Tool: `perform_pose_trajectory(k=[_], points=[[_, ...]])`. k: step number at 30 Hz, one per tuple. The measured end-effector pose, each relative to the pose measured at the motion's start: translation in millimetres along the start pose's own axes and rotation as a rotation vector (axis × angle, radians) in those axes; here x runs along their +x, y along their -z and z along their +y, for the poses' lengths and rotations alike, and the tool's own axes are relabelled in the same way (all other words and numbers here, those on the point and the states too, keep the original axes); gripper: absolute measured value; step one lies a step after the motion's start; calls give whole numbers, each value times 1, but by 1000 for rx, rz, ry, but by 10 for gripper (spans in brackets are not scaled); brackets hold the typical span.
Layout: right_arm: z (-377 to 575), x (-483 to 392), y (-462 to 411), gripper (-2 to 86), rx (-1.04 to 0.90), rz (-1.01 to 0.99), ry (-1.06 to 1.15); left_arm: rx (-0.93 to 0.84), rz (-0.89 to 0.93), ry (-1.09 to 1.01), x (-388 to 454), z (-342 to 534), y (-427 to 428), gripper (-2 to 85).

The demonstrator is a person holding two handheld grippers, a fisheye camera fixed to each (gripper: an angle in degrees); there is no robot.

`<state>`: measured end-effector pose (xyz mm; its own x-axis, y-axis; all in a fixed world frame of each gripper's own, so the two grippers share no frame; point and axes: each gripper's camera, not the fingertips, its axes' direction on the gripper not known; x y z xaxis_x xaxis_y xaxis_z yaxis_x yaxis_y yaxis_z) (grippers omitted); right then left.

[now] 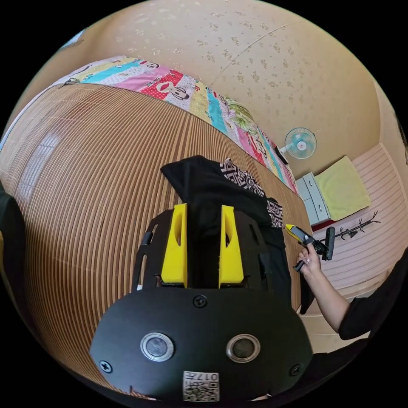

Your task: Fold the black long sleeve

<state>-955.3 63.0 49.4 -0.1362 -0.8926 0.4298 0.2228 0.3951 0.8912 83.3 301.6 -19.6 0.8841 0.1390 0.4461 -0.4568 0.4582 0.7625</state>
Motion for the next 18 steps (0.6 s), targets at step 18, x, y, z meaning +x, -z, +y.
perform_pose_trajectory(k=[18], points=[[30, 16, 14, 35, -109, 33, -32, -48, 185, 84, -56, 7, 7, 55]])
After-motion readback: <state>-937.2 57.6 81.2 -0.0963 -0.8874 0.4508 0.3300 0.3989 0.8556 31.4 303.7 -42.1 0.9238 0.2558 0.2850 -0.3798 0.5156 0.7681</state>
